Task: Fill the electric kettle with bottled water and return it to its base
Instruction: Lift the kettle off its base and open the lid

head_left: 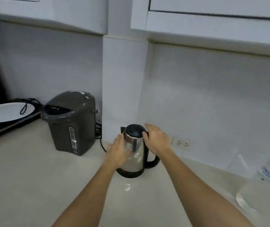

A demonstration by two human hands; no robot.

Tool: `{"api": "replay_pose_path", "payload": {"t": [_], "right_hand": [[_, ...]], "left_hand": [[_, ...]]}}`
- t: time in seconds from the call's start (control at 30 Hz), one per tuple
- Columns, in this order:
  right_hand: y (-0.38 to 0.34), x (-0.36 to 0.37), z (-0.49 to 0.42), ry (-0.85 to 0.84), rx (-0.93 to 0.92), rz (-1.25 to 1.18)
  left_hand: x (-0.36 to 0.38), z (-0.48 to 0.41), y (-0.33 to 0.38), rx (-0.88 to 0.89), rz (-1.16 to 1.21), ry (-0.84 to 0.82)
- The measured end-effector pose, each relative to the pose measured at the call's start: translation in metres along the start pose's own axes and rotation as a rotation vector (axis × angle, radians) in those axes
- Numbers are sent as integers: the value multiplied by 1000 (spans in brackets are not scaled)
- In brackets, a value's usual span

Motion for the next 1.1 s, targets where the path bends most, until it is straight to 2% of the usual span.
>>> {"api": "replay_pose_path", "payload": {"t": [0.23,0.47,0.7,0.9,1.1], "right_hand": [[1,27,-25,-68,68,-16],[3,45,-41,-141,133,-41],[7,47,-54,-96,234,-138],[6,52,-65,-84,354,-82],[3,49,-68,13,369,-24]], "left_hand": [[22,-8,-8,-46,101,-63],[32,-13,-11,-64,172,0],[38,-17,-15,-64,199,46],[40,-17,-17,-67,231,84],[42,-20,-19,-67,217,85]]}}
Point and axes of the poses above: each hand's wrist, its own z-axis away from the middle knuckle, its own x-axis out of the palm, y = z × x, the point moved 8 cm from there along -z, towards the middle knuckle, and after that the axes turned 2 degrees about -y, right-handed, at the moved point
